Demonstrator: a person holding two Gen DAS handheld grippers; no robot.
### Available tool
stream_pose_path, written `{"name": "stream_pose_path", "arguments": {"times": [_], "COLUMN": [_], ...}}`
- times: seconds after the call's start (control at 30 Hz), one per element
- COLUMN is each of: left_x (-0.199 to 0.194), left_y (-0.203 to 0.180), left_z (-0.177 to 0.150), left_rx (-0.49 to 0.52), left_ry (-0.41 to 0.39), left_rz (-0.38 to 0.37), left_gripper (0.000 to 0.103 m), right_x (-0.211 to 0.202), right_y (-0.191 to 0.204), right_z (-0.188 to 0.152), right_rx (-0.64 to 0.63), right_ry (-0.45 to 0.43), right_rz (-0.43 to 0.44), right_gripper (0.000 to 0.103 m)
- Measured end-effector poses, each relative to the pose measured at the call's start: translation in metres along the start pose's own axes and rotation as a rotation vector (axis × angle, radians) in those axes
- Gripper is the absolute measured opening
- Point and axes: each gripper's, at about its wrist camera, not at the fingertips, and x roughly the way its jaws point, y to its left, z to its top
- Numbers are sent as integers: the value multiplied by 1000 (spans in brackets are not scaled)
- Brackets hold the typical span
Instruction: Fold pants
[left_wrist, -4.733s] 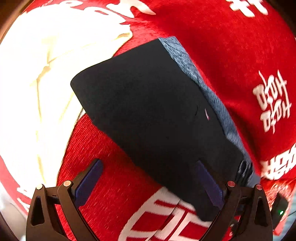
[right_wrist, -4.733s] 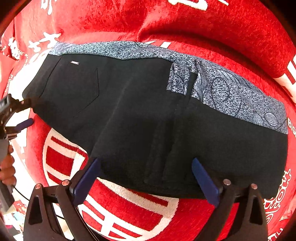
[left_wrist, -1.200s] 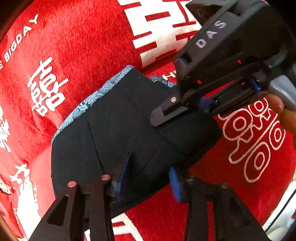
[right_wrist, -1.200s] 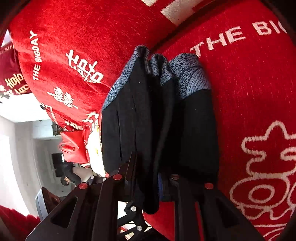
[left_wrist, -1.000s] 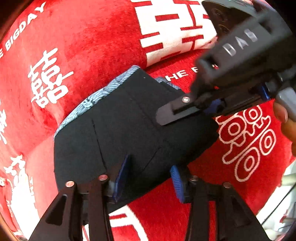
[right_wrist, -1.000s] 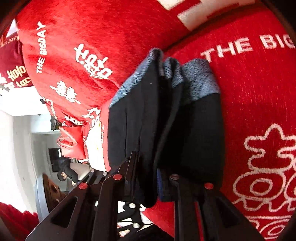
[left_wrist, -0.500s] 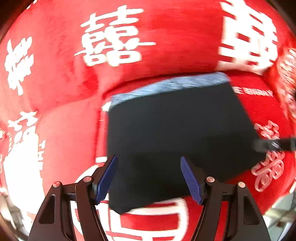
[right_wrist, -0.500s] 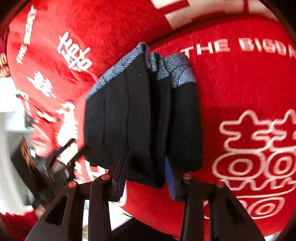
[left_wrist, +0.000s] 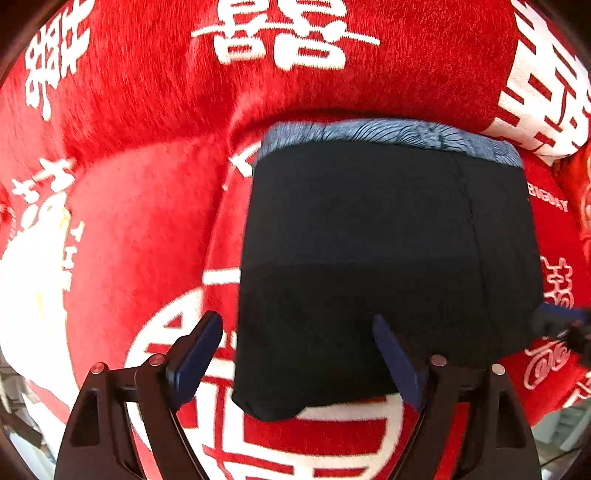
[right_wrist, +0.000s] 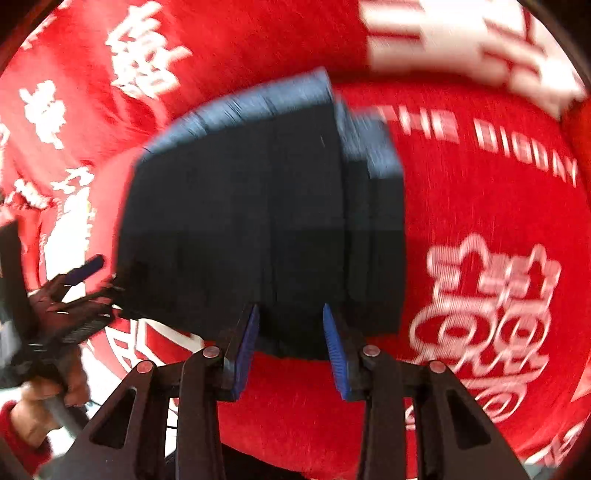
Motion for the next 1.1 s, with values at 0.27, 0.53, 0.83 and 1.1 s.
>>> {"name": "stream_pose_path", "arguments": {"times": [0.27, 0.53, 0.83, 1.1], "left_x": [-13, -14, -14, -15], "left_y": [10, 27, 29, 30], "left_z": [-9, -7, -5, -1], "left_rx": [6, 19, 72, 99], "left_ry": [26, 41, 34, 33], "left_rz": [1, -3, -26, -47], "left_gripper": [85, 85, 85, 85], "right_x": [-1, 1, 7, -18], "right_y": [2, 17, 24, 29], "right_z": [-12, -19, -50, -57], "right_rx": [64, 102, 143, 168], "right_ry": [-25, -39, -9, -82], "right_rz": [-58, -144, -185, -188], "right_gripper": [40, 42, 55, 75]}}
